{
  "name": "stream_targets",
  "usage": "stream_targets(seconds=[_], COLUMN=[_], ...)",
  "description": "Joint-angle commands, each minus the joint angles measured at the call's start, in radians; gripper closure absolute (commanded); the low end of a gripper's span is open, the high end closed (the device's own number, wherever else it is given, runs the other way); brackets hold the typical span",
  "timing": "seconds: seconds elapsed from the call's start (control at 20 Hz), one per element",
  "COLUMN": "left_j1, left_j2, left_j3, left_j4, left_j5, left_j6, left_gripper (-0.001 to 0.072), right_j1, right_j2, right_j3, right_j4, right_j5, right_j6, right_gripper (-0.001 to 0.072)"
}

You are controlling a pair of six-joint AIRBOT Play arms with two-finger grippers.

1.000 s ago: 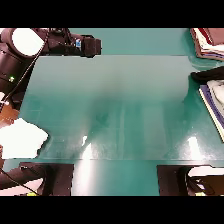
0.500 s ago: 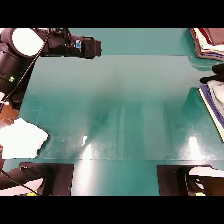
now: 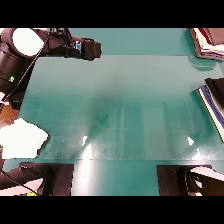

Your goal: Fold the shirts.

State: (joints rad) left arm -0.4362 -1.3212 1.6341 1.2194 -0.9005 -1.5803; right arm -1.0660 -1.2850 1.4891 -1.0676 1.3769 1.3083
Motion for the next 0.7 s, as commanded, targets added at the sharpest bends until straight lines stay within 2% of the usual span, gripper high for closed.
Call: stream_targets(seconds=[0.0,0.2,0.4,0.65], left_j1=[0.000,0.000,0.000,0.000], left_j2=[0.000,0.000,0.000,0.000], left_j3=[0.000,0.000,0.000,0.000], left_j4=[0.000,-0.001,-0.001,0.000], left_j5=[-0.014,-0.018,-0.034,-0.008], left_j6=[0.010,0.010,0.009,0.009], left_gripper=[0.0678,0.0678,0.0678,0.0678], right_j1=[-0.062,0.070,0.388,0.816], right_j2=[0.049,0.064,0.064,0.064], right_j3=[-0.111,-0.080,-0.005,0.043], right_j4=[-0.012,0.144,0.233,0.226], right_j5=[0.018,-0.021,-0.028,-0.139], right_j6=[0.001,0.001,0.000,0.000], right_gripper=[0.0200,0.0201,0.0202,0.0204])
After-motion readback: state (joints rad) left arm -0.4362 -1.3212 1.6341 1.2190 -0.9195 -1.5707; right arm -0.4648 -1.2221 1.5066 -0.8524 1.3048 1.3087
